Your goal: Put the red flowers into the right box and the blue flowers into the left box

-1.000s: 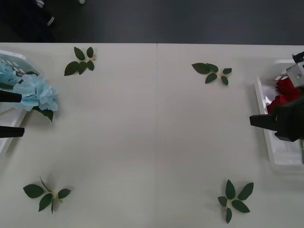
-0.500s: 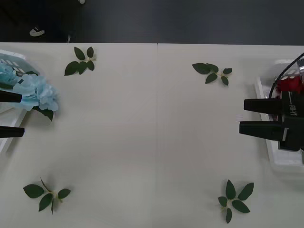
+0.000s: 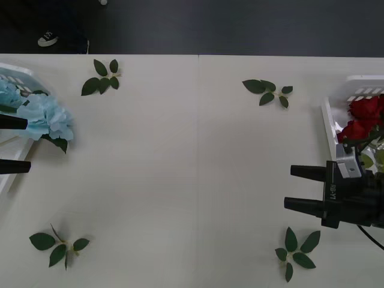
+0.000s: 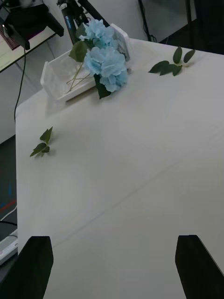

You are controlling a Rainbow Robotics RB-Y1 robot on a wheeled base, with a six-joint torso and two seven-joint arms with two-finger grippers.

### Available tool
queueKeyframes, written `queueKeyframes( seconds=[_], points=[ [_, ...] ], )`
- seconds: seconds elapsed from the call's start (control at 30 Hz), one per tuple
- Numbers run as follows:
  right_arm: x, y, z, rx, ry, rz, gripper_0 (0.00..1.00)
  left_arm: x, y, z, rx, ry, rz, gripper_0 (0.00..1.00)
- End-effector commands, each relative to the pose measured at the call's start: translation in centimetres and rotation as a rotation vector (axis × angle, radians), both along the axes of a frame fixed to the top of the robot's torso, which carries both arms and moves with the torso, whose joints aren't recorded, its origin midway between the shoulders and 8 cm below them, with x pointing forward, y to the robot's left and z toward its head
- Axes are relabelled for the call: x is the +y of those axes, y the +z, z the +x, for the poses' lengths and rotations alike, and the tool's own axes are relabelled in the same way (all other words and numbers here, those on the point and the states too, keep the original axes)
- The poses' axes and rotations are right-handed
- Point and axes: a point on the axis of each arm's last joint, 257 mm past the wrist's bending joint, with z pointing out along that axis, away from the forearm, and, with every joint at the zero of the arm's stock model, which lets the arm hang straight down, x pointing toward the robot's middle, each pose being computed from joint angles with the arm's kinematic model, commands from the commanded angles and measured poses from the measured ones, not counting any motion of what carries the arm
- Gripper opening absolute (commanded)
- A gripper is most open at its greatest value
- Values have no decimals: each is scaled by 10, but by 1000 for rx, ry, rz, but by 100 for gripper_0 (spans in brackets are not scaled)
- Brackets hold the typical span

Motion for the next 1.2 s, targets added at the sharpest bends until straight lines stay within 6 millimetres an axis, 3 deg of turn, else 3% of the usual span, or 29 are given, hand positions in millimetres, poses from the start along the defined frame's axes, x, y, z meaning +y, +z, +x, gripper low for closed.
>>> queueKeyframes(
  seconds=[0.03, 0.4, 0.6, 1.2],
  points=[
    [-1, 22, 6, -74, 4, 11, 77, 7, 6, -1, -60, -37, 66, 100],
    [0, 77, 14, -175, 12, 79, 77, 7, 6, -1, -60, -37, 66, 100],
    [-2, 96, 20, -189, 1, 26, 77, 7, 6, -1, -60, -37, 66, 100],
    [-8, 92, 21, -139, -20, -18, 77, 7, 6, -1, -60, -37, 66, 100]
  ],
)
